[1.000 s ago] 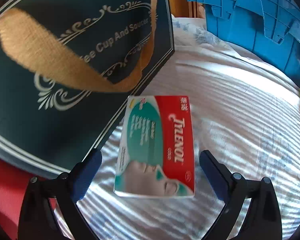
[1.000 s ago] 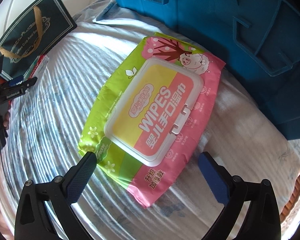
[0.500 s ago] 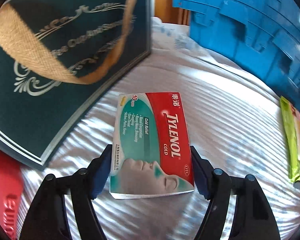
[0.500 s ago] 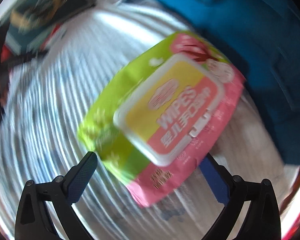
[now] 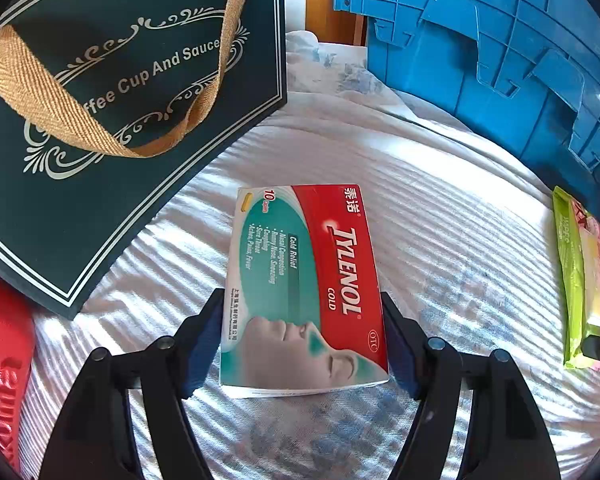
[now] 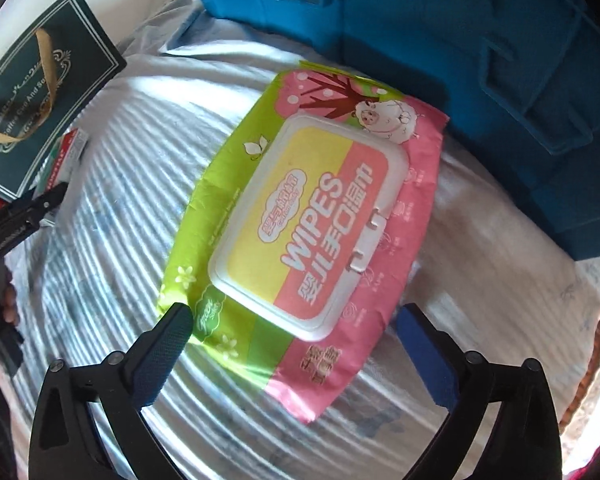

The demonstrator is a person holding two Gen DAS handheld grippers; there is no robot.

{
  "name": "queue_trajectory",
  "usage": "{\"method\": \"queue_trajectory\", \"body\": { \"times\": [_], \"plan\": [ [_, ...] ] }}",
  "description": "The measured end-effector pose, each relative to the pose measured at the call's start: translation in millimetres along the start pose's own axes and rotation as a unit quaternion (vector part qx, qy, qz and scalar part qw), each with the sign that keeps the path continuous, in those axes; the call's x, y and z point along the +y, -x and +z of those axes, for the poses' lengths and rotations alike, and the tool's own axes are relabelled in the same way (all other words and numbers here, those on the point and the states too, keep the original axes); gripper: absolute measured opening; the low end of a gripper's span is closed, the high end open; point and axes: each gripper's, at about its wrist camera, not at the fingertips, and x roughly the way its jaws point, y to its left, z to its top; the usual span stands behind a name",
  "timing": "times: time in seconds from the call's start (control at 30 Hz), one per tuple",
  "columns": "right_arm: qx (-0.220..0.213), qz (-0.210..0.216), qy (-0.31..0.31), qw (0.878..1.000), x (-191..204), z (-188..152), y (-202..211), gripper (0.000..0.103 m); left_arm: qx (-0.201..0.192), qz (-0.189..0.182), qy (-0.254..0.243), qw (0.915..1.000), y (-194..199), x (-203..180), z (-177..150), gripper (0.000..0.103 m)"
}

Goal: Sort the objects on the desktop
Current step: 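Grasp the pink-green wipes pack edge with the right tool while the left tool holds the Tylenol box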

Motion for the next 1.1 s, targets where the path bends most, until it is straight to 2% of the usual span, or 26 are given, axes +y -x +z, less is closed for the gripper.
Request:
{"method": "queue_trajectory", "body": {
  "times": [0.1,0.2,0.33,0.37,0.4,0.5,0.6,0.7,0.8,0.87,1.0,1.1],
  "plan": [
    [-0.056,-0.011,0.024,0.998,5.0,-7.3,0.5,0.103,0.0,0.0,0.001,1.0,-1.1,0.3,-1.0,0.072],
    [-0.109,0.001,0.052,0.993,5.7,-21.5,3.9,0.103,0.0,0.001,0.003,1.0,-8.5,-3.3,3.9,0.072],
    [-0.056,0.025,0.1,0.993,6.8,-6.1,4.7,0.102,-0.001,0.001,0.005,1.0,-11.2,-4.1,5.1,0.072],
    [-0.049,0.029,0.111,0.992,9.3,-1.5,5.0,0.093,0.0,0.001,0.006,1.0,-11.1,-4.2,5.0,0.072],
    [-0.046,0.037,0.115,0.992,8.0,0.7,8.4,0.079,0.001,0.002,0.006,1.0,-12.6,-4.8,6.2,0.072],
    [-0.029,0.067,0.119,0.99,5.0,4.0,15.8,0.056,0.003,0.004,0.007,1.0,-14.1,-7.6,7.2,0.072],
    [-0.034,0.076,0.143,0.986,0.2,-4.8,25.6,0.044,0.005,0.004,0.008,1.0,-13.7,-9.2,6.6,0.071],
    [-0.041,0.1,0.17,0.979,16.9,-9.7,29.6,0.034,0.005,0.003,0.006,1.0,-12.1,-10.9,4.2,0.072],
    [-0.041,0.126,0.195,0.972,37.2,-13.7,30.5,0.026,0.007,0.003,0.006,1.0,-9.9,-12.9,1.3,0.071],
    [-0.035,0.14,0.2,0.969,47.7,-15.2,29.7,0.024,0.005,0.002,0.007,1.0,-8.8,-14.3,-1.5,0.072],
    [-0.016,0.157,0.192,0.969,47.7,-15.8,27.5,0.023,0.004,0.003,0.008,1.0,-7.1,-15.5,-3.9,0.071],
    [-0.006,0.178,0.152,0.972,29.1,-14.4,23.0,0.026,0.005,0.002,0.007,1.0,-9.3,-16.2,-2.9,0.071]
  ]
}}
